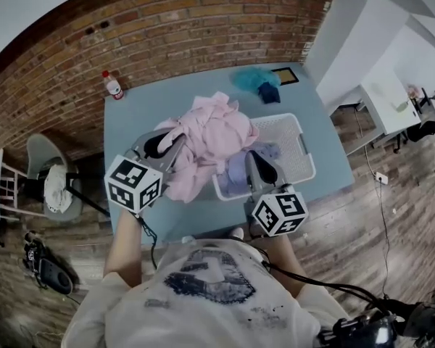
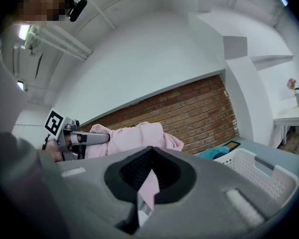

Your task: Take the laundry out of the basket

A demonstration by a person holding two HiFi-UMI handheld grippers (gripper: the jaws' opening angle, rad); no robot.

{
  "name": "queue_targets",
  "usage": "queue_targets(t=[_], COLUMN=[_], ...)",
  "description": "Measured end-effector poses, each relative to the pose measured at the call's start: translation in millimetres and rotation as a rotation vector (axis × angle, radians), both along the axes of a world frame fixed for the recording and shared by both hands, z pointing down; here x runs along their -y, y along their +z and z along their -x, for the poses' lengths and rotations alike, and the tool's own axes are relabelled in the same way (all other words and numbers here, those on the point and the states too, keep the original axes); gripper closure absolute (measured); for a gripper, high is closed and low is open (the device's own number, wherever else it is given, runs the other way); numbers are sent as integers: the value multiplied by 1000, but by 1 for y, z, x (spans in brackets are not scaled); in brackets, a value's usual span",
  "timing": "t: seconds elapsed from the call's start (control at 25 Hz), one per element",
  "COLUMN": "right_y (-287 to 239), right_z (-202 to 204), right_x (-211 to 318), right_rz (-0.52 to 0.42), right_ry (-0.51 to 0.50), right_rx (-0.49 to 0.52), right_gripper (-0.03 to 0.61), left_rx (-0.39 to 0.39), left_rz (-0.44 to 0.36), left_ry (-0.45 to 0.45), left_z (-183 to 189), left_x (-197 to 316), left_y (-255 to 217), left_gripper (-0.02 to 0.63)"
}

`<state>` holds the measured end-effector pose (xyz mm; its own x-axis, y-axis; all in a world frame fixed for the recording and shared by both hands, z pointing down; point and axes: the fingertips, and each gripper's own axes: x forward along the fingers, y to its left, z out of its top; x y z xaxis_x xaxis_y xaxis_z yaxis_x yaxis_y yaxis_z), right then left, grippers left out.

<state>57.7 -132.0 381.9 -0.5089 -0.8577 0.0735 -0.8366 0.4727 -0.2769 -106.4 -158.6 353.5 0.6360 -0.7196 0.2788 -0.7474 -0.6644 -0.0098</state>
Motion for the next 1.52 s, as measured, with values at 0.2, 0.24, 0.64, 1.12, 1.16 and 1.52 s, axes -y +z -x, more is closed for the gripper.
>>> queue_targets(t=[0.2, 0.24, 0.64, 1.12, 1.16, 1.52], right_y=[2, 2, 12, 32, 33, 60], right_z=[61, 73, 190, 275, 280, 306], right_x=[-1, -1, -8, -11, -9, 5], right_rz=[3, 3, 9, 41, 44, 65], right_ry=[-71, -86, -223, -329, -336, -368], right_rx=[-7, -8, -12, -33, -37, -67], right_gripper=[581, 581, 580, 580, 580, 581], left_rx=[-10, -10, -15, -11, -12, -24], left_rz=[21, 23, 45, 120, 125, 168], left_ry=[-72, -87, -238, -368, -376, -465], left_z=[62, 74, 190, 280, 284, 308], left_x=[-13, -15, -45, -64, -65, -65], left_y=[13, 15, 40, 98, 102, 152], left_gripper=[569, 569, 569, 568, 569, 568])
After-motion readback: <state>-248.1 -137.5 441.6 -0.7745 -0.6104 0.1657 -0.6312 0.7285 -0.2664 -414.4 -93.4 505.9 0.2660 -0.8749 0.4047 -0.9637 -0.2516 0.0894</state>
